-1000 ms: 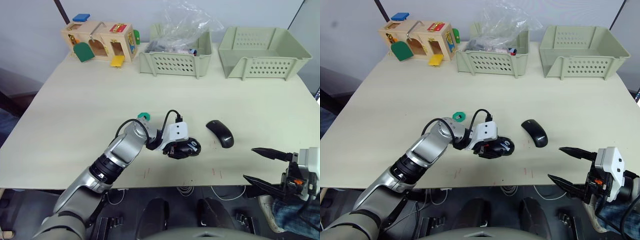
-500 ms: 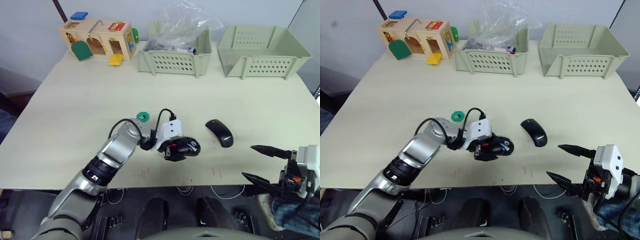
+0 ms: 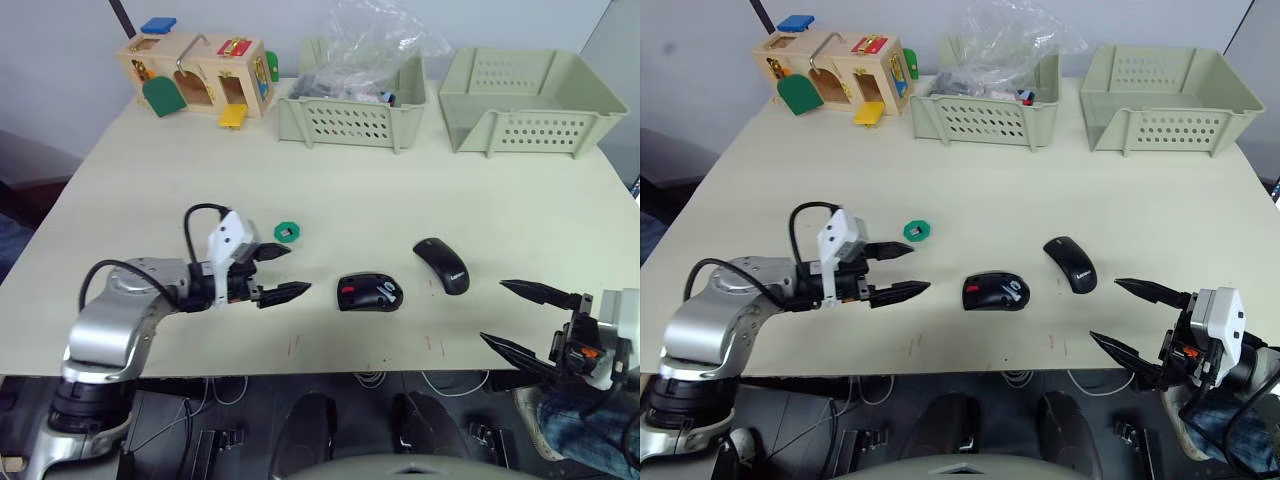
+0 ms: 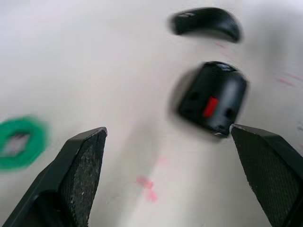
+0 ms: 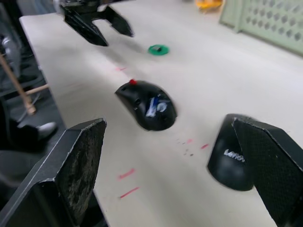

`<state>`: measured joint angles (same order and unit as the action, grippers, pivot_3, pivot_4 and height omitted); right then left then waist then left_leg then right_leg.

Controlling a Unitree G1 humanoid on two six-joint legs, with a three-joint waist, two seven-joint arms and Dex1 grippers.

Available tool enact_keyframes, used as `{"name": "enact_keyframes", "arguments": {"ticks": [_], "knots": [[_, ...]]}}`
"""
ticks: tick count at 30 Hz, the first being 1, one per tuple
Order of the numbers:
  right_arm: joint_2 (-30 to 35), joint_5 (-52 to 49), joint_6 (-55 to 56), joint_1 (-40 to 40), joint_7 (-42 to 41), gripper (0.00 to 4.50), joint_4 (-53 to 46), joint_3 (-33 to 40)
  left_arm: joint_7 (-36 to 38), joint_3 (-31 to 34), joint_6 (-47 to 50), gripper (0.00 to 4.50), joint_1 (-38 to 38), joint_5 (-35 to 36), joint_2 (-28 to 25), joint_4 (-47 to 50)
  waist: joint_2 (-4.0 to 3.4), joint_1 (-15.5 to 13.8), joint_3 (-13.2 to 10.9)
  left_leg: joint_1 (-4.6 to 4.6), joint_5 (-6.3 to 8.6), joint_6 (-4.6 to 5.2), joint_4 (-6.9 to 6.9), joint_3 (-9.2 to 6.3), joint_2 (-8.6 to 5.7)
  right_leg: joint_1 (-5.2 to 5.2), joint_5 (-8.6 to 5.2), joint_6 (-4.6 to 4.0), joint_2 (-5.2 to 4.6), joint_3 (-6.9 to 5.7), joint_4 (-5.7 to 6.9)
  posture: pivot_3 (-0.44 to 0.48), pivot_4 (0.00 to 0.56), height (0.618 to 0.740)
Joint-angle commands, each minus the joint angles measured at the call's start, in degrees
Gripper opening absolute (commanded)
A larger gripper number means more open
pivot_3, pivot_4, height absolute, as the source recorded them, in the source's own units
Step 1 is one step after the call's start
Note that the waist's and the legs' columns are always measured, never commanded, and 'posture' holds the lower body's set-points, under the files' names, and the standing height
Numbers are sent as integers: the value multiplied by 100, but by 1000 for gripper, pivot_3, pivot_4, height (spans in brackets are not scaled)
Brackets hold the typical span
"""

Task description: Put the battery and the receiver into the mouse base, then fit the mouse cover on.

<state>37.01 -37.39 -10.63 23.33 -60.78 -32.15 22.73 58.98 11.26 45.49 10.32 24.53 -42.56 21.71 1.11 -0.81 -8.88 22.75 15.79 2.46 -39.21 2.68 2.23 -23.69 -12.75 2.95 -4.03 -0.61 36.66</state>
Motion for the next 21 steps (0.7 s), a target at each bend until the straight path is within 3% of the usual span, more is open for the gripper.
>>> {"name": "enact_keyframes", "arguments": {"ticks": [1,5,13,18,21], "knots": [[-101,-168,175,-2,-27,4500,-93,6,-428,755,190,4418,-72,443,68,155,1,-11,-1,-1,0,-1,0,-1,0,0,1,-1,1,-1,2,0,150,740],[-303,-124,401,234,-136,4500,-11,-57,-560,1198,169,4418,-176,620,-69,-226,2,-9,-1,-5,-2,-3,0,-1,-1,1,1,-1,1,-2,6,0,150,740],[-604,64,911,173,-196,4500,307,-240,-571,1016,-206,4418,189,512,-246,-989,3,-2,-1,-6,-2,-4,-2,4,-3,1,6,-10,1,-1,6,0,150,740],[-794,276,1145,259,-99,4500,169,-602,-298,233,-577,4418,1099,92,-512,-2148,2,-20,-2,-6,-3,-6,0,1,-10,0,10,-18,9,-8,8,0,150,740],[-924,437,1266,414,54,4500,23,-816,159,-370,-931,3650,1698,-178,-587,-2809,4,-14,-2,-3,-4,-8,0,4,-11,0,9,-17,10,-8,7,0,150,740]]}}
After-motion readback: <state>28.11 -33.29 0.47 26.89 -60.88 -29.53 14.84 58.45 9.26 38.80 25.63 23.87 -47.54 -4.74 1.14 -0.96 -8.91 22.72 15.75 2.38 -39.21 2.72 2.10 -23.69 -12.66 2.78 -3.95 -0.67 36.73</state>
